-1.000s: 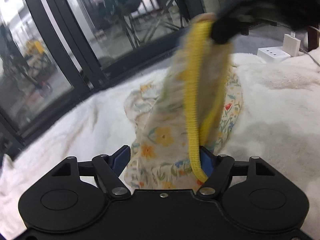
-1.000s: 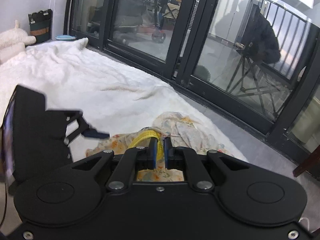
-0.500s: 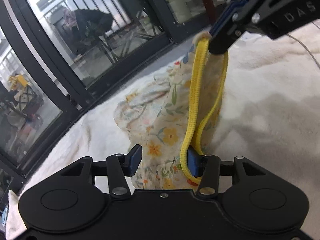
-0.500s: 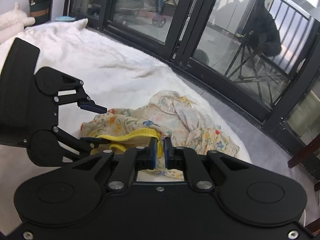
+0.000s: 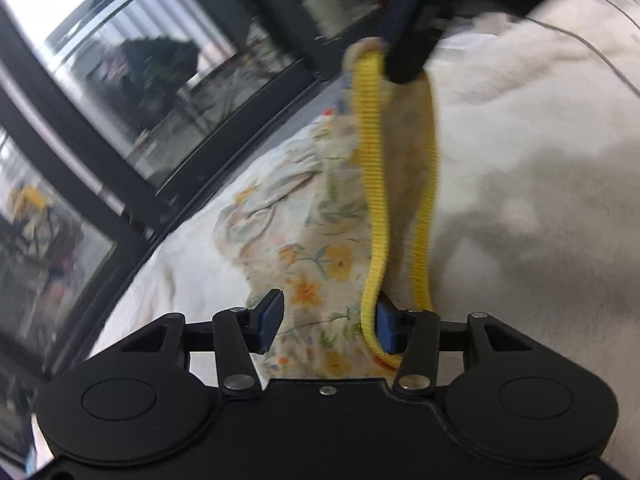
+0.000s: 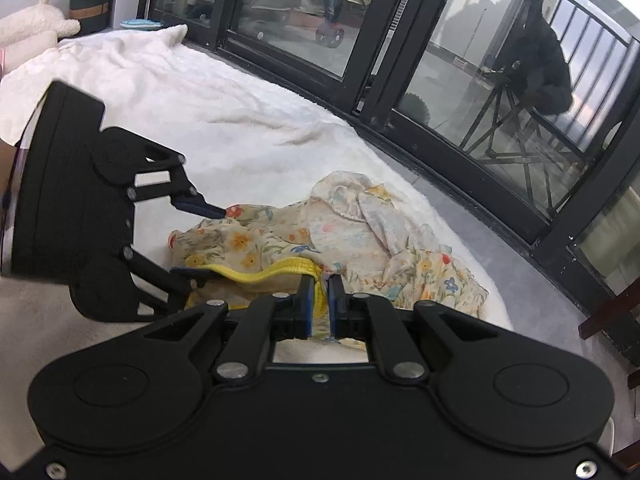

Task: Fold clothes

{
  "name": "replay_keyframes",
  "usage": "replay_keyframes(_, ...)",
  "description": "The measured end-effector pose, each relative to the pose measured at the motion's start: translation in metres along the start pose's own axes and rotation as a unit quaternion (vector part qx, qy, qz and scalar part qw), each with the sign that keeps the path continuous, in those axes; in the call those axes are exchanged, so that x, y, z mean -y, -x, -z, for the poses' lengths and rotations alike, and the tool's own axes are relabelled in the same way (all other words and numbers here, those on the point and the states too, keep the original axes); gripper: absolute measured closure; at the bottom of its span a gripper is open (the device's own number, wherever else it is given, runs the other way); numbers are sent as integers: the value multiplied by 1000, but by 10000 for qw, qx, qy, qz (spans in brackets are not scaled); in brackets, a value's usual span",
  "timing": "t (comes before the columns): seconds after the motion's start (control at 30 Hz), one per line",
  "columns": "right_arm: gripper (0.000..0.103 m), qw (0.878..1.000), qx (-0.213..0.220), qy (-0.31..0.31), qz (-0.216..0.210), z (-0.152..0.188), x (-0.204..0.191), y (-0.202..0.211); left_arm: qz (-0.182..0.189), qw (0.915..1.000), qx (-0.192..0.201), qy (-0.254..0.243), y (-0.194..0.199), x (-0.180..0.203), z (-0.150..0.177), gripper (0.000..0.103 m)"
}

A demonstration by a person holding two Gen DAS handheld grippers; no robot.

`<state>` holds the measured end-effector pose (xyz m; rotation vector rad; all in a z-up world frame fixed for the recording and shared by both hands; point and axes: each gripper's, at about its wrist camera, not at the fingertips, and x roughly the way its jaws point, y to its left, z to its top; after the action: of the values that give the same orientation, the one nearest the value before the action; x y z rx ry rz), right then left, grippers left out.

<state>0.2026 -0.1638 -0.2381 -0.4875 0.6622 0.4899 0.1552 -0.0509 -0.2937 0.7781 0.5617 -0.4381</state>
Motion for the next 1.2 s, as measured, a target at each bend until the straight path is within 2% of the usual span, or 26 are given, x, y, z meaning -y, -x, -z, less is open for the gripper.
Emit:
replay_keyframes(0.03, 95, 10000, -36, 24, 44, 1, -1, -2, -23, 10000, -36, 69, 0, -1, 0, 94)
replay_keyframes(0.27, 93, 9972, -362, 519, 396, 18, -13, -18, -537, 9977, 29, 417, 7, -23, -5, 94)
replay_keyframes(0.33, 87, 9954, -396, 718, 488, 26, -18, -24, -507, 9974, 49, 510, 9, -28, -9, 94)
replay_keyframes(0.43, 67, 9910, -423, 1088, 659, 38, -27, -32, -409, 9968, 23, 689, 12, -31, -15, 94)
replay_keyframes(0.5, 30, 9867, -439, 1362, 771, 44, -35, -38, -310, 9962, -36, 813, 12, -33, -19, 94)
replay_keyframes(0.53, 28, 9814, -400, 1642, 914, 51, -43, -41, -245, 9955, -86, 907, 12, -34, -21, 94)
replay_keyframes(0.63, 29, 9577, -70, 2570, 1295, 64, -69, -40, -124, 9927, -165, 1189, 13, -41, -27, 94)
replay_keyframes(0.67, 29, 9547, -10, 2675, 1302, 66, -76, -38, -95, 9917, -176, 1271, 13, -44, -29, 94)
replay_keyframes(0.77, 30, 9590, -36, 2569, 1193, 65, -88, -38, -93, 9900, -122, 1400, 16, -50, -36, 94)
replay_keyframes(0.87, 36, 9562, -39, 2473, 1568, 66, -95, -45, -55, 9877, -135, 1557, 17, -55, -40, 94)
replay_keyframes(0.93, 45, 9529, -3, 2415, 1836, 68, -94, -51, -18, 9860, -163, 1659, 18, -57, -42, 94)
replay_keyframes(1.0, 65, 9526, -80, 2321, 1965, 69, -90, -57, 14, 9851, -201, 1707, 17, -58, -42, 94)
replay_keyframes(1.07, 67, 9549, -121, 2084, 2112, 70, -84, -62, -16, 9856, -219, 1675, 17, -58, -41, 94)
replay_keyframes(1.2, 67, 9545, -64, 1989, 2220, 72, -83, -63, -134, 9868, -404, 1564, 13, -55, -36, 94)
